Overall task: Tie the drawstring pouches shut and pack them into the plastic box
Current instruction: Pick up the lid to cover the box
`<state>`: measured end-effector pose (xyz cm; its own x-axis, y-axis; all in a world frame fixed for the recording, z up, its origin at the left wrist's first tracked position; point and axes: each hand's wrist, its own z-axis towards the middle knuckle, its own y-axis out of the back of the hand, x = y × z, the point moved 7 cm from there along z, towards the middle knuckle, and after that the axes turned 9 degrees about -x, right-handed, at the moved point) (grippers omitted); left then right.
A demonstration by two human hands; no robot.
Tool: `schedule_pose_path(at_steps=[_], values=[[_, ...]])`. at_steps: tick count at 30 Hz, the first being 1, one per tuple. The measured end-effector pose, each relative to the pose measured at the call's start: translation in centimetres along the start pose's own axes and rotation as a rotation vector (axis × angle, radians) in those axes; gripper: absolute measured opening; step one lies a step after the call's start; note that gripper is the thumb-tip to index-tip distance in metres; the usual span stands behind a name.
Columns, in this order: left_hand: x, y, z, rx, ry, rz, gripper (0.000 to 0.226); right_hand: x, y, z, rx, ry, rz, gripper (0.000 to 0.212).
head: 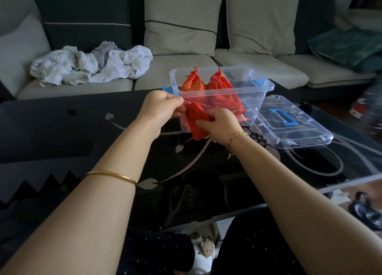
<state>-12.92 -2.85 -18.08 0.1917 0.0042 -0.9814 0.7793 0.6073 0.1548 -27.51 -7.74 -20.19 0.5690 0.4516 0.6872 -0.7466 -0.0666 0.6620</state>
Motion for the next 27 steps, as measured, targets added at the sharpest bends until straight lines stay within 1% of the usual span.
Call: schedule_pose_path(at_steps=[3, 5, 7, 8, 9, 12, 13, 14, 15, 16, 18, 19, 20, 21, 22, 24, 26, 27], values=[[-1.6, -0.1, 0.9, 0.001, -0.009, -0.073, 0.015, 1.0, 2.2, 1.1, -0.030, -0.028, 0.134, 0.023], [-2.7, -0.4, 1.8, -0.022, -0.003, -0.103, 0.014, 2.0, 4.1, 3.4, -0.118, -0.037, 0.178, 0.024], [-3.5, -0.4, 2.8, -0.061, 0.000, -0.084, 0.013, 2.8, 5.4, 6.7, -0.181, -0.062, 0.185, 0.020], [-3.9, -0.5, 3.5, -0.076, 0.001, -0.063, 0.011, 3.3, 5.8, 8.5, -0.186, -0.077, 0.151, 0.020], [-3.9, -0.5, 3.8, -0.084, 0.009, -0.049, 0.009, 3.4, 5.7, 10.0, -0.169, -0.099, 0.093, 0.026], [-3.8, -0.9, 4.6, -0.099, 0.033, -0.022, 0.010, 2.8, 4.5, 12.7, -0.074, -0.196, -0.105, 0.039], [-3.7, -1.1, 4.6, -0.101, 0.038, -0.007, 0.011, 2.3, 4.4, 12.9, -0.069, -0.210, -0.167, 0.037], [-3.5, -1.2, 4.6, -0.099, 0.042, 0.009, 0.013, 1.8, 4.7, 12.9, -0.100, -0.220, -0.211, 0.030], [-3.4, -1.4, 4.6, -0.099, 0.045, 0.021, 0.016, 1.0, 5.6, 12.8, -0.173, -0.217, -0.224, 0.022], [-3.2, -1.6, 4.5, -0.100, 0.047, 0.026, 0.018, 0.1, 7.0, 12.4, -0.287, -0.212, -0.189, 0.021], [-2.7, -1.9, 4.5, -0.122, 0.055, 0.037, 0.021, -1.9, 10.1, 10.3, -0.544, -0.222, -0.079, 0.033], [-2.5, -2.2, 4.4, -0.137, 0.056, 0.041, 0.021, -3.3, 11.5, 8.8, -0.652, -0.249, -0.034, 0.035], [-2.4, -2.7, 4.1, -0.153, 0.058, 0.043, 0.022, -5.2, 12.6, 7.3, -0.723, -0.290, -0.015, 0.034], [-2.4, -2.8, 4.1, -0.176, 0.054, 0.040, 0.024, -7.1, 12.7, 6.3, -0.733, -0.339, -0.020, 0.031], [-2.4, -3.4, 3.9, -0.184, 0.052, 0.034, 0.024, -9.1, 12.5, 5.1, -0.690, -0.402, -0.060, 0.027], [-2.5, -4.3, 3.6, -0.197, 0.052, 0.021, 0.024, -12.7, 11.0, 3.3, -0.494, -0.524, -0.249, 0.019], [-2.6, -4.9, 3.4, -0.211, 0.048, 0.024, 0.024, -15.0, 9.1, 2.2, -0.280, -0.570, -0.446, 0.033], [-2.7, -5.2, 3.3, -0.218, 0.047, 0.026, 0.023, -15.7, 8.3, 1.8, -0.205, -0.568, -0.521, 0.039]])
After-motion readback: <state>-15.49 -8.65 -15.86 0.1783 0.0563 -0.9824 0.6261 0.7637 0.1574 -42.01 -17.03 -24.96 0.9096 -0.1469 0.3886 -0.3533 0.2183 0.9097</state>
